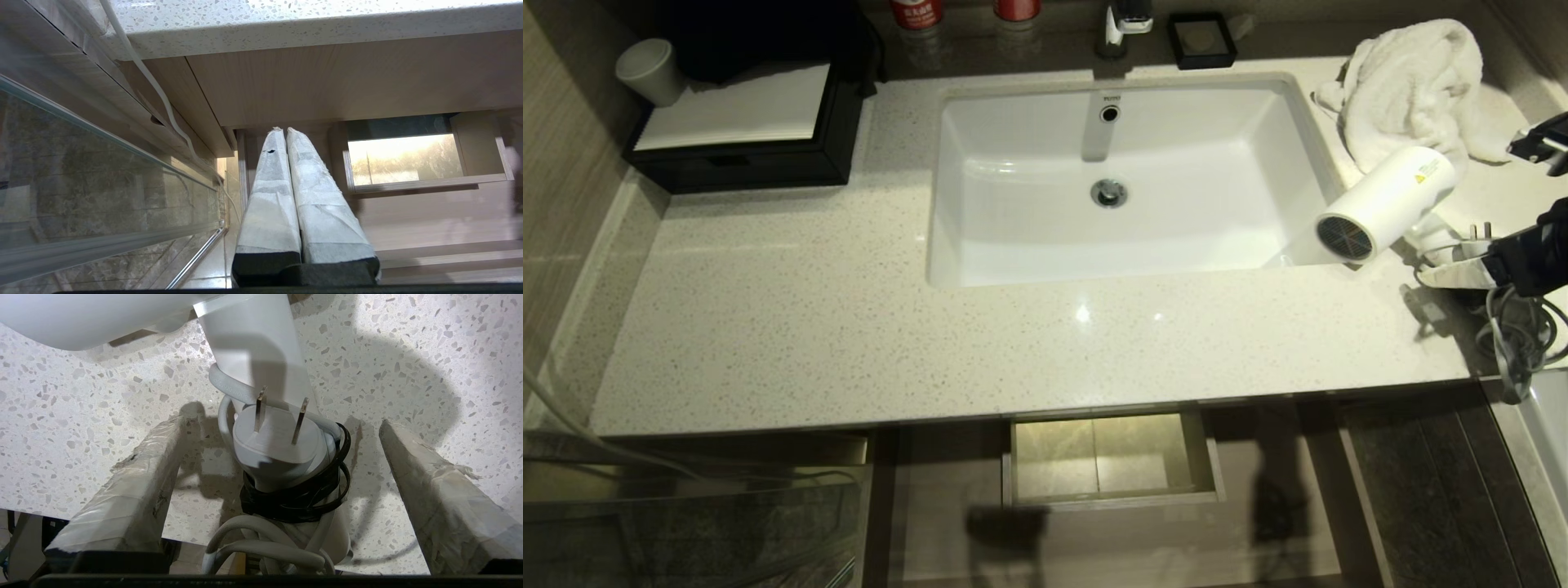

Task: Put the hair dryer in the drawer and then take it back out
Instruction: Pick up the hairdryer

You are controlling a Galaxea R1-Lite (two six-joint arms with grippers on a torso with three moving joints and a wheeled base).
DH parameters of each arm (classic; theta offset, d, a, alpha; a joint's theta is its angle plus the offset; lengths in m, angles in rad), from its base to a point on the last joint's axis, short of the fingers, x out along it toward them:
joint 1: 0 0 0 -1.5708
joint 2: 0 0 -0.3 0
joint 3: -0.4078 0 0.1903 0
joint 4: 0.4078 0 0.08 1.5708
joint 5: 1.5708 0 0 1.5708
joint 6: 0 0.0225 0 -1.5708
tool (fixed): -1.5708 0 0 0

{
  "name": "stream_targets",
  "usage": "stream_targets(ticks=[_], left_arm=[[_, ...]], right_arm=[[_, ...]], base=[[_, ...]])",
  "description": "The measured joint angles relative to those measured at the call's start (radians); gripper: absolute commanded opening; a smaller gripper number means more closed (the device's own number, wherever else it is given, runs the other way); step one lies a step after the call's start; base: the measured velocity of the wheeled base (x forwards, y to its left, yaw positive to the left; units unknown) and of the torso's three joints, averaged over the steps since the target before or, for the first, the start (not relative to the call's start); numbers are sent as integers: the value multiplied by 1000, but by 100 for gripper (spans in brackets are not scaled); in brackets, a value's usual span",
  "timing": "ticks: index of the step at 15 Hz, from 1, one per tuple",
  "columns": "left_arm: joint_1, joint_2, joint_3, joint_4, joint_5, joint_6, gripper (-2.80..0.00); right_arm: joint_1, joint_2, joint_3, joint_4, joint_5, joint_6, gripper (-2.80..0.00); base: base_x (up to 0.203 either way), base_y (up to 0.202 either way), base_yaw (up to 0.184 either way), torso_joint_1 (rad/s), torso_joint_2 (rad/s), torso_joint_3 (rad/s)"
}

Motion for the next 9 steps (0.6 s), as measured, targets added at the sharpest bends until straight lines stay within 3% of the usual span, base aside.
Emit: stream_targets(ticks=[1, 2, 4, 6, 9], left_arm=[[0, 0, 0, 0, 0, 0, -280], [0, 0, 0, 0, 0, 0, -280], [0, 0, 0, 0, 0, 0, -280], [0, 0, 0, 0, 0, 0, -280], [0, 0, 0, 0, 0, 0, -280]], right_arm=[[-1, 10, -3, -12, 15, 1, 0], [-3, 19, -7, -17, 44, 2, -280], [-19, 35, -24, -19, 116, -17, -280], [-27, 47, -29, -7, 121, -71, -280], [-31, 49, -31, -6, 121, -89, -280]], base=[[0, 0, 0, 0, 0, 0], [0, 0, 0, 0, 0, 0], [0, 0, 0, 0, 0, 0], [0, 0, 0, 0, 0, 0], [0, 0, 0, 0, 0, 0]])
